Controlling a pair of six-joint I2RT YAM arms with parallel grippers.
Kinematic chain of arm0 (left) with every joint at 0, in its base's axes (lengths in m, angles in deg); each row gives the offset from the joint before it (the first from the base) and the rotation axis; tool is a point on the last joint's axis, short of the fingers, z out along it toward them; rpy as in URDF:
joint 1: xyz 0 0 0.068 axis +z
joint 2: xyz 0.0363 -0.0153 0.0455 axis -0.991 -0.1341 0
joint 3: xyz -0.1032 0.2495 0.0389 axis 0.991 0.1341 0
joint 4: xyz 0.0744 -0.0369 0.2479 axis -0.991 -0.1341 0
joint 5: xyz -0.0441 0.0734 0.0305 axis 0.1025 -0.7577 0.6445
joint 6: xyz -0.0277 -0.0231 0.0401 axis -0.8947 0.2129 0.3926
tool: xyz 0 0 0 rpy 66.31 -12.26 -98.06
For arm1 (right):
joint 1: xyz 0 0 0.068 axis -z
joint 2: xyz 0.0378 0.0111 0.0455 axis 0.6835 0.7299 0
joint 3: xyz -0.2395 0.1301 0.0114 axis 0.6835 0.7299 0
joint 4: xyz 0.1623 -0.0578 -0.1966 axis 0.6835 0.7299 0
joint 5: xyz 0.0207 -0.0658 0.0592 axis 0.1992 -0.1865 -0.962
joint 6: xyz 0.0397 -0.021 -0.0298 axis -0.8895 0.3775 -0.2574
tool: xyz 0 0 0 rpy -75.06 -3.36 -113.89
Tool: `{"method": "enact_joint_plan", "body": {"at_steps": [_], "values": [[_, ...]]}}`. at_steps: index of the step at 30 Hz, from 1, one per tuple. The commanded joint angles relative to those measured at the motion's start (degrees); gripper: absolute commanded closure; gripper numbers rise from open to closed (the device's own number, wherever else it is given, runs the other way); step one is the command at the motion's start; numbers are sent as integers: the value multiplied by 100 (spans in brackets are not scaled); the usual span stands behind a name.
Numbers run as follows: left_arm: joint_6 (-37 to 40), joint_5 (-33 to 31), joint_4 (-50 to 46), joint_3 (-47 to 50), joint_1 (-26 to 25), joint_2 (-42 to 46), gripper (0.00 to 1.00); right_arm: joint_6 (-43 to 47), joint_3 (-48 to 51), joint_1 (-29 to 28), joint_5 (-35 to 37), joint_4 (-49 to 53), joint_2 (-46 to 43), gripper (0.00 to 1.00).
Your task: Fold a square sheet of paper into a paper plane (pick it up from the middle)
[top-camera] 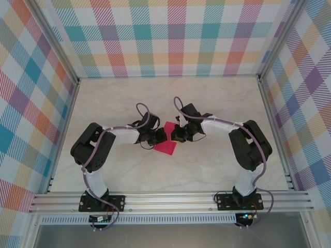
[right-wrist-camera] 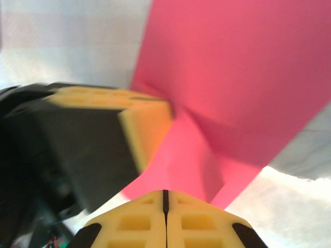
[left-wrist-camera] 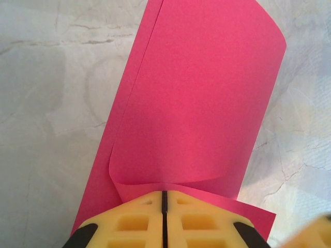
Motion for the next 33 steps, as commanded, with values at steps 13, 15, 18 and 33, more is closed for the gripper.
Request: {"method": "enact_joint_plan", "body": {"at_steps": [13,15,18,33], "values": [[-371,-332,-457,247,-13,-293,93,-405,412,-507,53,-52,30,95],[-396,-345,-457,263,-10,-292,93,-419,463,-514,80,-59,97,95],[-400,-352,-450,268,-10,-281,93,-434,528,-519,125,-45,210,95],[-403,-327,-426,293,-10,-250,93,-511,682,-520,-22,-240,-71,95]]}}
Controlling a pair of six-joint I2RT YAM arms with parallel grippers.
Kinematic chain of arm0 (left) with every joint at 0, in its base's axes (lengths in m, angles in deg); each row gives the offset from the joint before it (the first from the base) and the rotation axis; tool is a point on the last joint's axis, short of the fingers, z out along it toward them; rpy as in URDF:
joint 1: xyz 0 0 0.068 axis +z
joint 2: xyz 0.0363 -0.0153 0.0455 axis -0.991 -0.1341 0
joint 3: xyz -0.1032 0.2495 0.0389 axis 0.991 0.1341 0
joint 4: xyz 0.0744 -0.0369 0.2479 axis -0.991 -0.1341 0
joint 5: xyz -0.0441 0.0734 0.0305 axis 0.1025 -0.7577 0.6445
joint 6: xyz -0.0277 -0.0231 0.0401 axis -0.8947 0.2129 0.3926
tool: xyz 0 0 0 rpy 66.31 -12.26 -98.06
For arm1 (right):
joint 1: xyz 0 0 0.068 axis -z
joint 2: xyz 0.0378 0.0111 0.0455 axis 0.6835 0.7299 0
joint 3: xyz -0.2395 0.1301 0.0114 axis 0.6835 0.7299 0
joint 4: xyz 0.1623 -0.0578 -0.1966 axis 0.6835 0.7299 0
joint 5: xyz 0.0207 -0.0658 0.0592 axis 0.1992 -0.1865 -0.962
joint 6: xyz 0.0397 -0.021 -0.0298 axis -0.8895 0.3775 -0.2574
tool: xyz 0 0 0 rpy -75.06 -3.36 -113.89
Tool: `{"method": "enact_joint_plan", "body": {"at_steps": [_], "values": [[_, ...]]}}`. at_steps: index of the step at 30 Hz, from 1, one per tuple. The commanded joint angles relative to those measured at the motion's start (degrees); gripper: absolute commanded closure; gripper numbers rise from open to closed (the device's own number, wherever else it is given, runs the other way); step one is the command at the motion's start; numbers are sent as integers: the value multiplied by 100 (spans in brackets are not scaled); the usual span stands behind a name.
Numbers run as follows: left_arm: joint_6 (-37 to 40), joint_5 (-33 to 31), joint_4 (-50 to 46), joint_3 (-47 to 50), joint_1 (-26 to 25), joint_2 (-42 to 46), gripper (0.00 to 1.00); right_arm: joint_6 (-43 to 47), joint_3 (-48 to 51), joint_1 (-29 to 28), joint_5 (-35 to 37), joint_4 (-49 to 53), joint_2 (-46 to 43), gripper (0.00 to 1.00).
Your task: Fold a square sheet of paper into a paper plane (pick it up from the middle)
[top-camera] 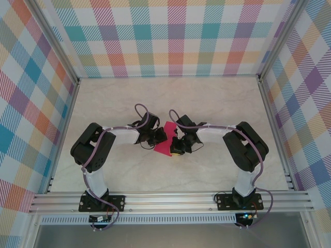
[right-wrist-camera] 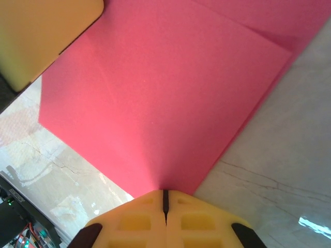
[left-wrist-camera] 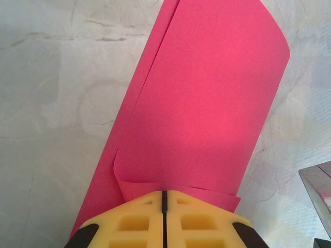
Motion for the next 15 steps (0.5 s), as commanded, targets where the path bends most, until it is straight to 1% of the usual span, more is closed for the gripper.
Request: {"method": "enact_joint_plan", "body": {"at_steps": [1,11,15], "values": [[-6,-304,-468,260,-10,-259,93,-66,52,-31,-110,-141,-259,95],[-15,-291,-439,295,-10,-251,93,-124,49,-86,-187,-275,195,95],[-22,-304,-451,284,-10,-232,93,-123,234,-103,-202,-222,121,95]]}}
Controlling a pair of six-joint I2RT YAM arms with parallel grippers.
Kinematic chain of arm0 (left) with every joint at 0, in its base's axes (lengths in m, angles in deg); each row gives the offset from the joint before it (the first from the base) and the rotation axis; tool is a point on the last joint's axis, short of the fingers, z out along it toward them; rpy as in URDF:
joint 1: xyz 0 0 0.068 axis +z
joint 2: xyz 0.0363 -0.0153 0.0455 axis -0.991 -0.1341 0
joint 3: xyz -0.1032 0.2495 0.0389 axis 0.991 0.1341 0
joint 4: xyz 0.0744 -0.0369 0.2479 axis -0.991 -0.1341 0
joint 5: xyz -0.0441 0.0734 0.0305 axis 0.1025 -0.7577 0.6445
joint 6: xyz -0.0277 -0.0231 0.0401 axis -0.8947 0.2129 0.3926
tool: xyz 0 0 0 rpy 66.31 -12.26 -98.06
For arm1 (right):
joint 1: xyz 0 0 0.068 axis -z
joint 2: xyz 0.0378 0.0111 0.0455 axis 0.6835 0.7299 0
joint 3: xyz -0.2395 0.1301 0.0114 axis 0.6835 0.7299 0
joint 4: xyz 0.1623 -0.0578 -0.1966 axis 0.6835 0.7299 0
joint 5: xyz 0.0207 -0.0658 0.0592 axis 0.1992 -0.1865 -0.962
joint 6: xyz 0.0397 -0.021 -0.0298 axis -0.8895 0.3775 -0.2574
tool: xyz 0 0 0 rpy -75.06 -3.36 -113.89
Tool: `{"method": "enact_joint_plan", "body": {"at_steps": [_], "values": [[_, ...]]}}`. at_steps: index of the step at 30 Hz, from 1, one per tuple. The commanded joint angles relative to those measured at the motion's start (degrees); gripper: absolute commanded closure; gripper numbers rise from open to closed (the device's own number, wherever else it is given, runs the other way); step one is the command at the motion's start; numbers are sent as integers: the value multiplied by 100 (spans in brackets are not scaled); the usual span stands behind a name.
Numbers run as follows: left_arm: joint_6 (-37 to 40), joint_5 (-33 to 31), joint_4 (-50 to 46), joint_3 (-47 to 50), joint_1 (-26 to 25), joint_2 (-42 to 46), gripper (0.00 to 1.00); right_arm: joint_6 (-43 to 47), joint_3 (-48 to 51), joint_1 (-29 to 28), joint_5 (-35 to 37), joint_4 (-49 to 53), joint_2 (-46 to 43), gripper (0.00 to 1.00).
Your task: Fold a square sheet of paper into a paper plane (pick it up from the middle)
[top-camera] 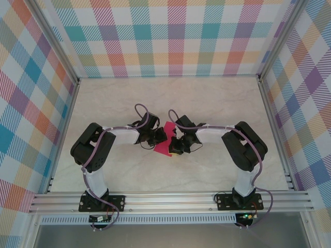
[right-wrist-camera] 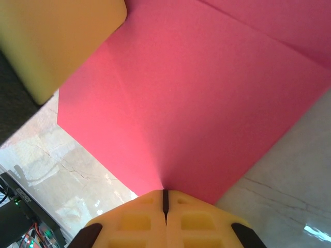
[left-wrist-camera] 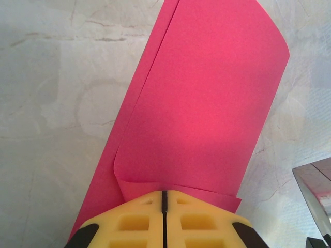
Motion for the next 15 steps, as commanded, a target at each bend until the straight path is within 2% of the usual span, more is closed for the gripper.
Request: {"method": "enact_joint_plan", "body": {"at_steps": [1,7,15], "values": [[-11,-312,-474,279,-10,-232,93,-47,244,-66,-119,138,-2,95],[-21,-330,-472,298,-1,-220,93,177,363,-109,-335,416,-303,95],[-29,-313,-474,310,-1,-183,93,204,184,-108,-113,508,-499,95]]}}
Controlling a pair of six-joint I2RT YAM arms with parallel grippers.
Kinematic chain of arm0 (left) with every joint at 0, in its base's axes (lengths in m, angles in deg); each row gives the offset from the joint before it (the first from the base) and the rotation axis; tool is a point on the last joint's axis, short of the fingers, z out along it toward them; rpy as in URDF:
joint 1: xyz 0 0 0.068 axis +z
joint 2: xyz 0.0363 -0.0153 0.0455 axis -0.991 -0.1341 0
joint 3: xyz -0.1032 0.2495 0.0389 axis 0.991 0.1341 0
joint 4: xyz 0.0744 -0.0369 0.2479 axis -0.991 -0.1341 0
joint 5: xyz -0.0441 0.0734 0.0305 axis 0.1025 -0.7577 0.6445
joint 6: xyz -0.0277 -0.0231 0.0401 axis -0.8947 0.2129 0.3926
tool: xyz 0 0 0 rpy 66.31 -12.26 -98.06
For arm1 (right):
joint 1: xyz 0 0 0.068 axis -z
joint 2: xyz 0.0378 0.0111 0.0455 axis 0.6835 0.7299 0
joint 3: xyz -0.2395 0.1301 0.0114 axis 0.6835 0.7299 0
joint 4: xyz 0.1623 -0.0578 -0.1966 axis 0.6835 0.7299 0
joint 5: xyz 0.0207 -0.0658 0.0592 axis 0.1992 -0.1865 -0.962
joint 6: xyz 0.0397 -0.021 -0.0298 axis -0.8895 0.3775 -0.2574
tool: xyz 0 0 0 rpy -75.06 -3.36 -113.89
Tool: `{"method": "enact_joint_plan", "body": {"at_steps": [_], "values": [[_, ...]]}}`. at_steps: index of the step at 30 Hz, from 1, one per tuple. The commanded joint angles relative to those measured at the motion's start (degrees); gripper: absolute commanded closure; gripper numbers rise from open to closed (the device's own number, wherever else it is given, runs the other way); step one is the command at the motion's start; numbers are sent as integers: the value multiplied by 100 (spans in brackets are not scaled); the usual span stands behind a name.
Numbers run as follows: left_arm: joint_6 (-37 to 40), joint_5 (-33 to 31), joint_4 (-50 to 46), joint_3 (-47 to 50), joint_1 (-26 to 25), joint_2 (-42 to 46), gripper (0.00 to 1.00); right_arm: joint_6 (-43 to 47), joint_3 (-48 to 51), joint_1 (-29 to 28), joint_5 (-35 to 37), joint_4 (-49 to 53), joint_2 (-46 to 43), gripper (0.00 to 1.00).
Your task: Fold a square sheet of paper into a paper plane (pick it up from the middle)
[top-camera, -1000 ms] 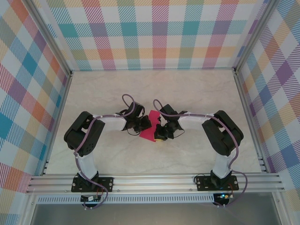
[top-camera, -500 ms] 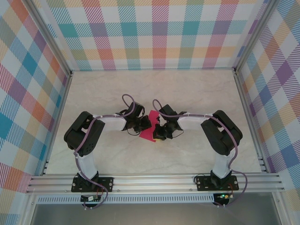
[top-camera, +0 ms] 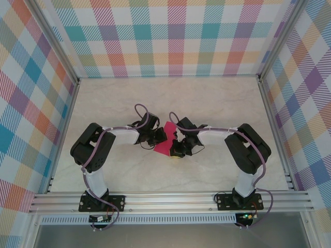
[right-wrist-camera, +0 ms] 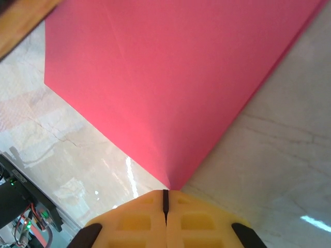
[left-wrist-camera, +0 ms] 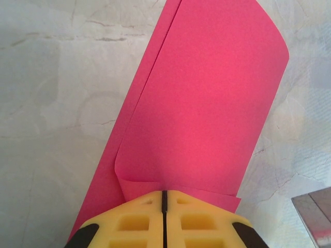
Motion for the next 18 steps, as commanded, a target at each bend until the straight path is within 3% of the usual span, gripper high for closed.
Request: {"method": "enact_joint_plan", "body": {"at_steps": [1,8,18], "values": [[-20,-308,-516,277,-1,-201,93,70,-66,-36,107,157,-269,95],[-34,-295,-500,261,0,-193,93,-147,-334,-38,557,-182,-49,95],[-62,-276,-490,238,-1,-189,93,-125,-352,-56,319,-215,424,95]]}}
